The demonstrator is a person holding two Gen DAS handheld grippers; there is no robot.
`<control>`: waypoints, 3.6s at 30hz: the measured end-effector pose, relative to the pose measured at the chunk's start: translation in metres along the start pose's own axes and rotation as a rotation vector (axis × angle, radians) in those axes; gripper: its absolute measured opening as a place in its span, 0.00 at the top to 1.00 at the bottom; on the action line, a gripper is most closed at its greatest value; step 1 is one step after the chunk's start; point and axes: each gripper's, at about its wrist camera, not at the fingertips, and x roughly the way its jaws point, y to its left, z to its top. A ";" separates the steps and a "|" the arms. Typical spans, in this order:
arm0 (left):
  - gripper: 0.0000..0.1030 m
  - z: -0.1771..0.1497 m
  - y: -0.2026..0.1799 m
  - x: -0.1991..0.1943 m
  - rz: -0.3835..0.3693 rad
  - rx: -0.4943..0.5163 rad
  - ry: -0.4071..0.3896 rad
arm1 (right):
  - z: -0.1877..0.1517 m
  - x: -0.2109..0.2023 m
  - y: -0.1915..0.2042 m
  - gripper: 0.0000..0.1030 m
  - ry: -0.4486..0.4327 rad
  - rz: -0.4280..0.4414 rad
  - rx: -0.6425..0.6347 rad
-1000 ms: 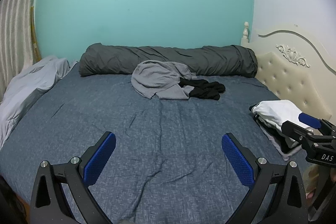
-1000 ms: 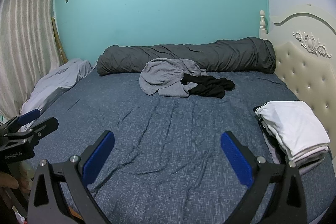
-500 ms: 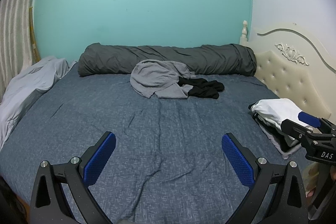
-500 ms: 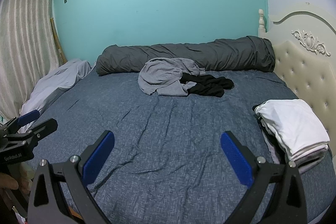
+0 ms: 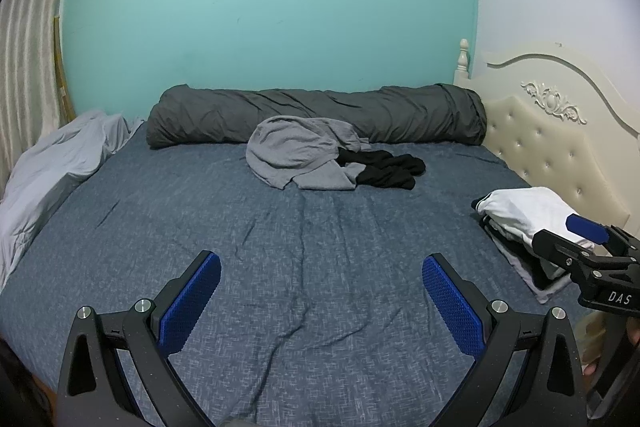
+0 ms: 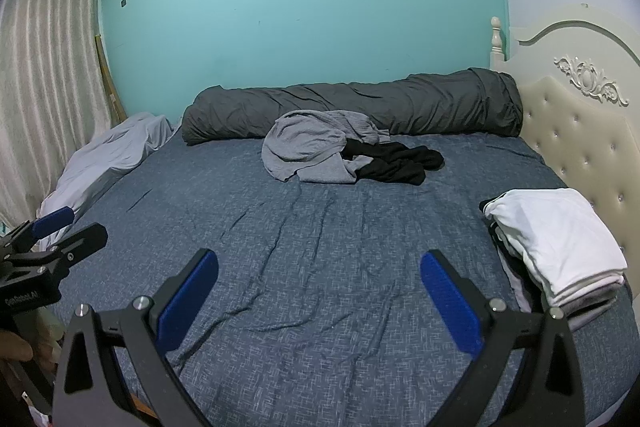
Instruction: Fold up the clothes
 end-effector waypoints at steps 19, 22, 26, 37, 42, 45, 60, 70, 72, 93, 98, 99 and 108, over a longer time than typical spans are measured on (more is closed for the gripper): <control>0.00 0.006 0.002 -0.001 -0.001 -0.002 -0.002 | -0.002 0.000 -0.003 0.01 -0.003 0.001 -0.002; 0.00 0.007 0.003 -0.001 -0.003 -0.001 -0.001 | -0.002 0.001 -0.003 0.01 -0.002 0.001 -0.001; 0.00 0.007 0.004 -0.001 -0.006 -0.002 -0.001 | -0.001 0.002 -0.003 0.01 0.001 0.002 0.001; 0.00 0.004 0.006 0.008 -0.009 -0.010 0.010 | -0.004 0.006 -0.006 0.01 0.007 -0.003 0.002; 0.00 0.000 0.011 0.021 -0.006 -0.019 0.024 | -0.007 0.016 -0.007 0.01 0.022 -0.001 0.004; 0.00 -0.005 0.018 0.033 -0.007 -0.036 0.037 | -0.012 0.027 -0.009 0.01 0.044 0.004 0.014; 0.00 -0.026 0.069 0.157 0.031 -0.139 0.123 | -0.026 0.145 -0.030 0.01 0.142 0.057 0.049; 0.00 -0.025 0.100 0.269 0.085 -0.169 0.148 | -0.015 0.269 -0.049 0.01 0.178 0.072 0.049; 0.00 -0.022 0.108 0.291 0.086 -0.176 0.148 | -0.010 0.295 -0.050 0.01 0.183 0.079 0.045; 0.00 0.010 0.199 0.452 0.149 -0.307 0.285 | 0.050 0.543 0.010 0.29 0.321 0.254 0.100; 0.00 0.010 0.223 0.476 0.168 -0.330 0.310 | 0.063 0.599 0.034 0.30 0.357 0.284 0.119; 0.00 0.010 0.226 0.479 0.166 -0.336 0.312 | 0.066 0.610 0.039 0.30 0.363 0.289 0.121; 0.00 -0.004 0.252 0.483 0.164 -0.357 0.321 | 0.076 0.689 0.071 0.41 0.380 0.327 0.152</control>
